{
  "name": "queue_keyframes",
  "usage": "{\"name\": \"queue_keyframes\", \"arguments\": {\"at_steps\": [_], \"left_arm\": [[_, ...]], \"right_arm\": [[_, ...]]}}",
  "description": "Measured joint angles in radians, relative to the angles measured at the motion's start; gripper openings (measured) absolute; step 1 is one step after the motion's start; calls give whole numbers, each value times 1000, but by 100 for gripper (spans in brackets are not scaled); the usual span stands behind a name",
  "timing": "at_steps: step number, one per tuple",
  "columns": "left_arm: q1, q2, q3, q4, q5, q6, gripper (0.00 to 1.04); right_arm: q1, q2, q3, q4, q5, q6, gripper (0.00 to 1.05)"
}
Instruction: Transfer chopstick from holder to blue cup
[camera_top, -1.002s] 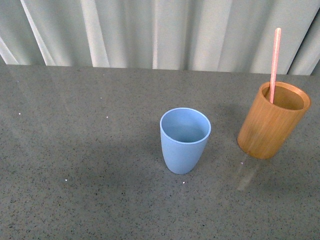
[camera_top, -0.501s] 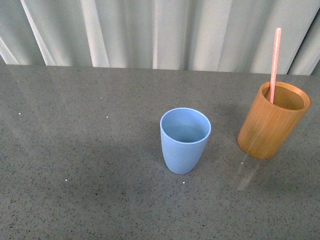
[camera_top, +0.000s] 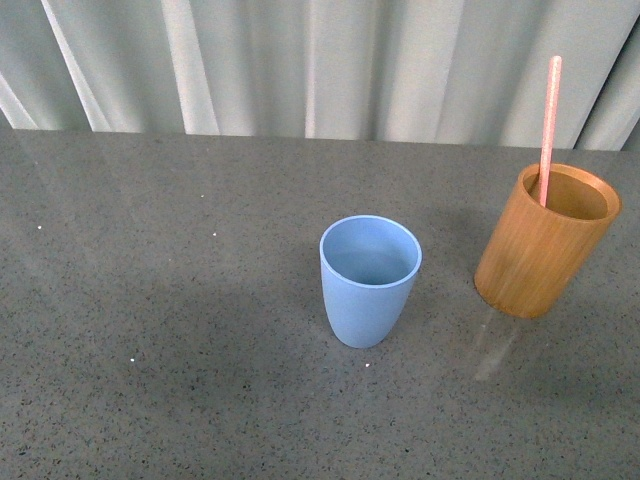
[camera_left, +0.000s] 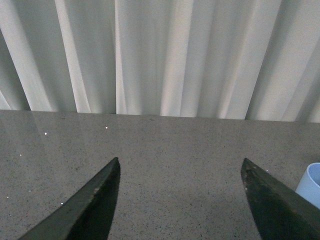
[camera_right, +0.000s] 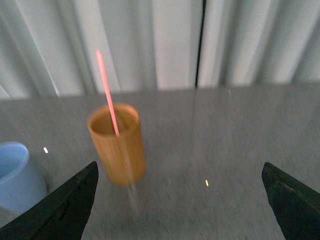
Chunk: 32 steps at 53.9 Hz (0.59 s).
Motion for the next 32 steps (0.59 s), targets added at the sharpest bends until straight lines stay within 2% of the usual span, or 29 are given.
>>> {"name": "queue_keyframes", "arguments": {"at_steps": [3, 8, 13, 18, 27, 32], "left_arm": [[0, 0, 0, 0, 0, 0, 84], [0, 0, 0, 0, 0, 0, 99], [0, -1, 0, 0, 0, 0, 97], [0, -1, 0, 0, 0, 0, 98], [0, -1, 0, 0, 0, 0, 98], [0, -1, 0, 0, 0, 0, 98]], "right_arm": [[-27, 91, 14, 15, -19, 3, 95], [-75, 240, 32, 136, -78, -18, 95], [-132, 441, 69, 327, -143, -43, 95], [-153, 645, 107, 518, -153, -60, 95], [-132, 1092, 220, 819, -163, -58, 95], [-111, 1224, 272, 875, -164, -53, 95]]}}
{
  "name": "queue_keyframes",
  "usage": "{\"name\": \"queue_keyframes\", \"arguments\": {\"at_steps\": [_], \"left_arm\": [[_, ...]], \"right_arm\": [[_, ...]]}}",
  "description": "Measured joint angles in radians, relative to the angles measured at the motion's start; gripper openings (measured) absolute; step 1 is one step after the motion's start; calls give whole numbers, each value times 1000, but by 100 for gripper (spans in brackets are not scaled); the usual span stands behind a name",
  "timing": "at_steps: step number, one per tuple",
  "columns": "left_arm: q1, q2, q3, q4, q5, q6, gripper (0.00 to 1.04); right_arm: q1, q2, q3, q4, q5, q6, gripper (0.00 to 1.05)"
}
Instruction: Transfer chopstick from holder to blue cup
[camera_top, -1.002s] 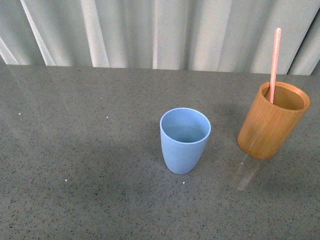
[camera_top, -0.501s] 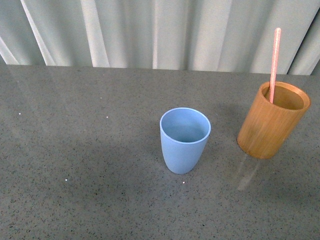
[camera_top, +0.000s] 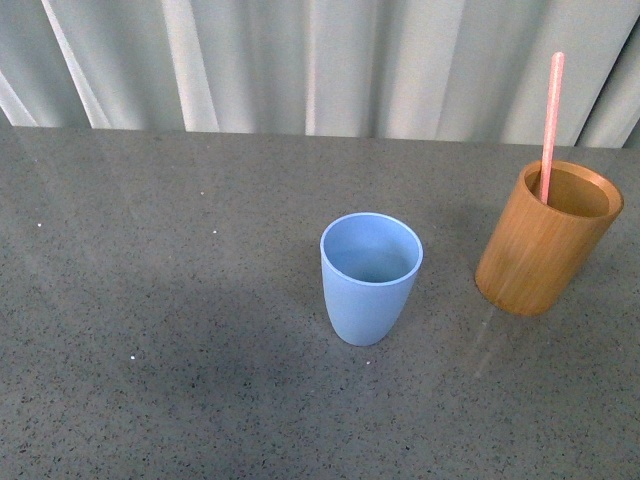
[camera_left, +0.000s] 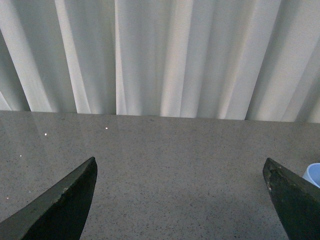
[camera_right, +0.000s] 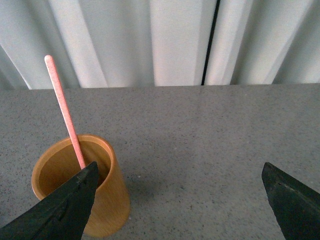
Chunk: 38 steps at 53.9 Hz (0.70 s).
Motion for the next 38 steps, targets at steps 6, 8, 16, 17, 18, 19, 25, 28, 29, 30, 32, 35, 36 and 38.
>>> {"name": "queue_keyframes", "arguments": {"at_steps": [6, 8, 16, 17, 18, 19, 25, 28, 29, 30, 32, 35, 36, 38], "left_arm": [[0, 0, 0, 0, 0, 0, 98], [0, 0, 0, 0, 0, 0, 98], [0, 0, 0, 0, 0, 0, 98], [0, 0, 0, 0, 0, 0, 98], [0, 0, 0, 0, 0, 0, 98], [0, 0, 0, 0, 0, 0, 98], [0, 0, 0, 0, 0, 0, 98], [0, 0, 0, 0, 0, 0, 98], [0, 0, 0, 0, 0, 0, 98], [0, 0, 0, 0, 0, 0, 98], [0, 0, 0, 0, 0, 0, 98], [0, 0, 0, 0, 0, 0, 98], [0, 0, 0, 0, 0, 0, 98], [0, 0, 0, 0, 0, 0, 98]], "right_arm": [[43, 148, 85, 32, -3, 9, 95], [53, 171, 105, 32, -4, 13, 95], [105, 251, 197, 30, -4, 21, 95], [109, 254, 203, 28, -4, 21, 95], [116, 263, 216, 23, -4, 24, 95], [124, 271, 230, 16, -3, 24, 95], [153, 307, 279, 3, 4, 25, 95], [171, 332, 311, -4, 11, 25, 95], [177, 340, 319, -4, 12, 25, 95], [180, 344, 324, -4, 14, 25, 95], [188, 356, 336, -5, 15, 25, 95], [201, 380, 361, -5, 19, 21, 95], [205, 386, 369, -5, 20, 21, 95], [209, 399, 383, -7, 23, 21, 95]]}}
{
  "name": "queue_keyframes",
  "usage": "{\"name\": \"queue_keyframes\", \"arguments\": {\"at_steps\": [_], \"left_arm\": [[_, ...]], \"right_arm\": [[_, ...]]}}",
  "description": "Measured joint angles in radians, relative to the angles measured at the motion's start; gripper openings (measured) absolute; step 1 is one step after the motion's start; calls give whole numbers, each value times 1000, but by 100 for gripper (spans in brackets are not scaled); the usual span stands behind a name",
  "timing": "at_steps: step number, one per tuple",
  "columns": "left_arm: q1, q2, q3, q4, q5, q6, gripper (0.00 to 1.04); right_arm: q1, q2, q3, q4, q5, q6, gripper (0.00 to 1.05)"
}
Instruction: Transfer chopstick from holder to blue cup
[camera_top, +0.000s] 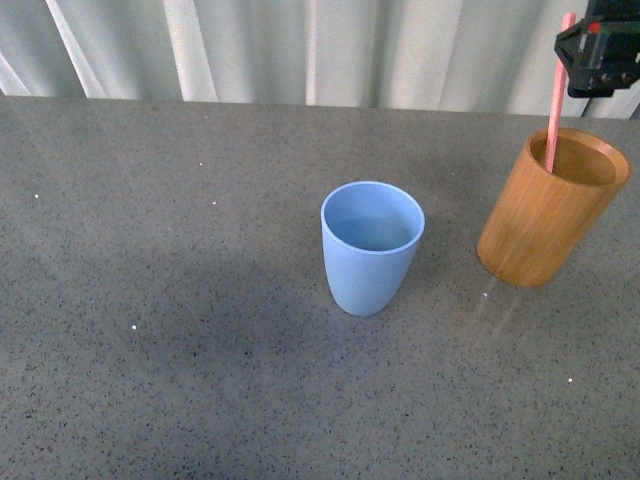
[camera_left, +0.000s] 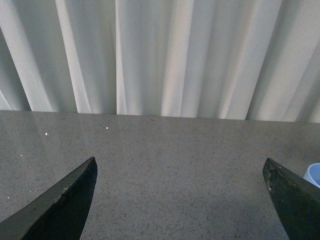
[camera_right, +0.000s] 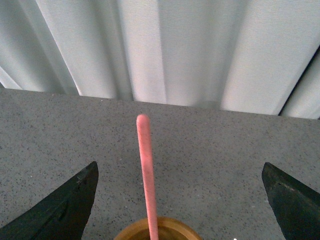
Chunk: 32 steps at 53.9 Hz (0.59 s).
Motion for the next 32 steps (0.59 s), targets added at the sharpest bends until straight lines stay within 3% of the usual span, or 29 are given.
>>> {"name": "queue_keyframes", "arguments": {"at_steps": [32], "left_arm": [[0, 0, 0, 0, 0, 0, 98]], "right_arm": [[27, 186, 135, 26, 19, 5, 95]]}}
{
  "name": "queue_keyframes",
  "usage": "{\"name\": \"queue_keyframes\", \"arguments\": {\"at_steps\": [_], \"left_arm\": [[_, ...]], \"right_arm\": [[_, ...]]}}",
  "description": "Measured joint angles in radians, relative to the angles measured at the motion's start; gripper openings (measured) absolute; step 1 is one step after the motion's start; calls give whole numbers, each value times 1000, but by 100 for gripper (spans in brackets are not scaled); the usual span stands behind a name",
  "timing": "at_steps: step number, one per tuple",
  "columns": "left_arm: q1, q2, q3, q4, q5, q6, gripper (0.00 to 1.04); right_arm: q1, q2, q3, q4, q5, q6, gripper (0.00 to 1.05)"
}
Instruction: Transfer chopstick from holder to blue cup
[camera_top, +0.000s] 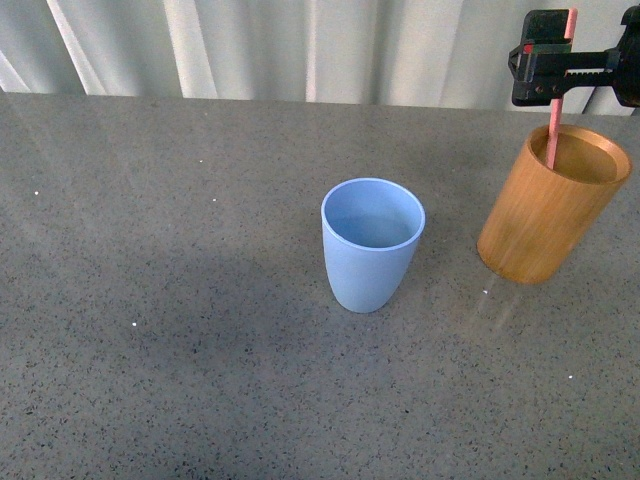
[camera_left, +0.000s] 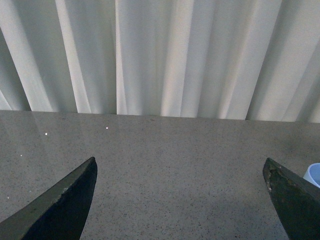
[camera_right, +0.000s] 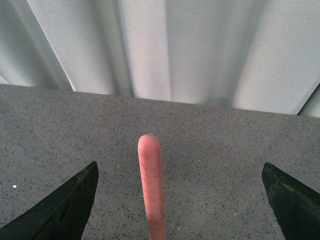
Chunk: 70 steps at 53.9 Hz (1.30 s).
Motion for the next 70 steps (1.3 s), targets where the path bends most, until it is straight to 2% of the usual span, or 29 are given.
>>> {"name": "queue_keyframes", "arguments": {"at_steps": [2, 9, 33, 57, 70], "left_arm": [[0, 0, 0, 0, 0, 0, 98], [0, 0, 0, 0, 0, 0, 98], [0, 0, 0, 0, 0, 0, 98], [0, 0, 0, 0, 0, 0, 98], [0, 0, 0, 0, 0, 0, 98]], "right_arm": [[3, 4, 3, 2, 0, 1, 92], [14, 10, 5, 10, 0, 1, 69], [45, -5, -28, 36, 3, -8, 2], [78, -115, -54, 26, 25, -34, 2], [119, -229, -34, 7, 68, -116, 2]]}}
